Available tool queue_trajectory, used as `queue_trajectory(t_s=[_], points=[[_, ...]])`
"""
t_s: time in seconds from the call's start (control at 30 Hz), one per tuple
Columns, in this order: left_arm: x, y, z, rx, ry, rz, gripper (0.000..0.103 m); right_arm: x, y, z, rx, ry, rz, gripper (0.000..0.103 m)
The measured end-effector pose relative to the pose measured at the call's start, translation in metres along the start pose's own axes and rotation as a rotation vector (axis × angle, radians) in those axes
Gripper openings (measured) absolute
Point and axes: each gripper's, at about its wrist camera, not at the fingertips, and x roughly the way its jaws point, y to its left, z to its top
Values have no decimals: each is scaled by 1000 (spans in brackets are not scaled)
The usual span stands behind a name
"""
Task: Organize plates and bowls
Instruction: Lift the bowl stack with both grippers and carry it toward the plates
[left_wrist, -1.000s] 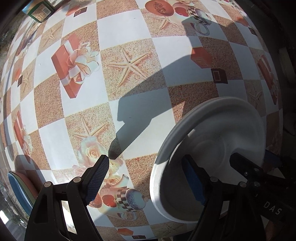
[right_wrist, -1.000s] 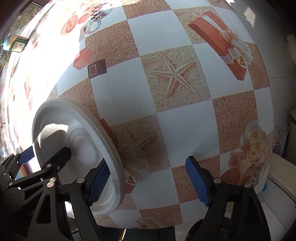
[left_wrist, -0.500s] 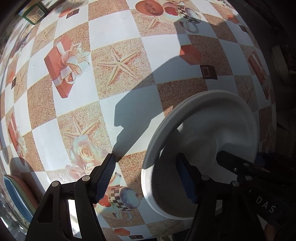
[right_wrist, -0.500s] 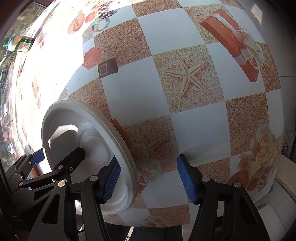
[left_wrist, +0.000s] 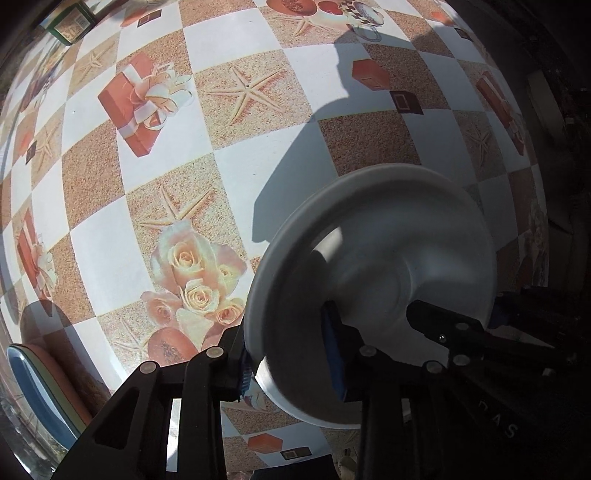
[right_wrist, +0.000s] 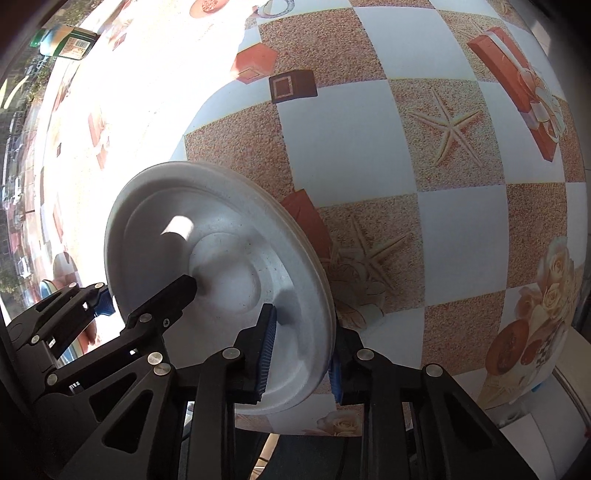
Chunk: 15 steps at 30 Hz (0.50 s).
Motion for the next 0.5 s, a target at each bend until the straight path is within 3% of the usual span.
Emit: queue_trajectory(t_s=[0.5], points=[[15, 78, -84, -93, 3, 6, 37, 28, 87, -18, -165, 62, -26, 28]])
